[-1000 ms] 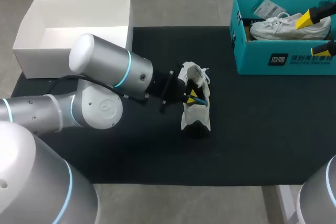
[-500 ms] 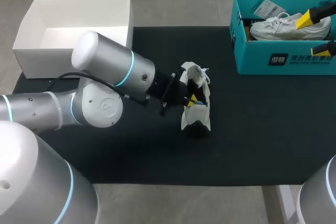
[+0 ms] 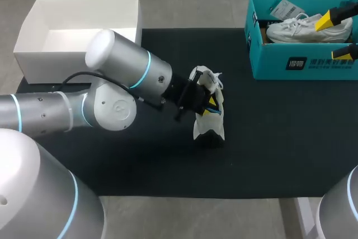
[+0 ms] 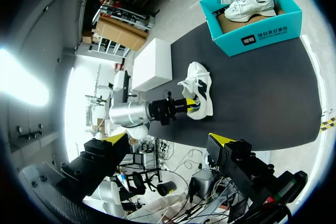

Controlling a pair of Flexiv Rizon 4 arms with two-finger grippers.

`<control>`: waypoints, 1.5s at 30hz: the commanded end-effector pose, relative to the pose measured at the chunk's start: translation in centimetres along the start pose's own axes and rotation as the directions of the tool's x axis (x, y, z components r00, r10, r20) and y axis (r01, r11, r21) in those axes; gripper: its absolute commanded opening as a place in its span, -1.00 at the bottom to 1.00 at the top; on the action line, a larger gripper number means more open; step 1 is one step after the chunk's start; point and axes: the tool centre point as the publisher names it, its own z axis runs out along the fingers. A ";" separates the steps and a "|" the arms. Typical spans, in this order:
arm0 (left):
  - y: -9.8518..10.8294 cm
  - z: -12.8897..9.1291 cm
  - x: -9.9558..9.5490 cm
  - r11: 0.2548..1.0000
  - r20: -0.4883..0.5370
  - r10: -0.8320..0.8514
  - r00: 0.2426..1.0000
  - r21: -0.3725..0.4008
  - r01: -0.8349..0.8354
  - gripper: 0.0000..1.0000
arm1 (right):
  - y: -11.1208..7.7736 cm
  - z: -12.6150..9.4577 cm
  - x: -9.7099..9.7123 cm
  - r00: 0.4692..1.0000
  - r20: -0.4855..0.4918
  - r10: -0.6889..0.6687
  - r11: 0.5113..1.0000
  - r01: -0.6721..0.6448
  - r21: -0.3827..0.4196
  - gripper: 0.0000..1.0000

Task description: Take the shoe out of the shoebox, open the shoe tongue, remove and reinsert the insole, then place the shoe into the shoebox

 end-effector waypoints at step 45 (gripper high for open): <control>-0.6 -1.1 -0.3 0.704 -0.532 0.700 0.476 0.400 -0.587 -1.00 | 0.1 0.1 0.0 1.000 0.002 0.001 1.000 -0.001 0.002 1.00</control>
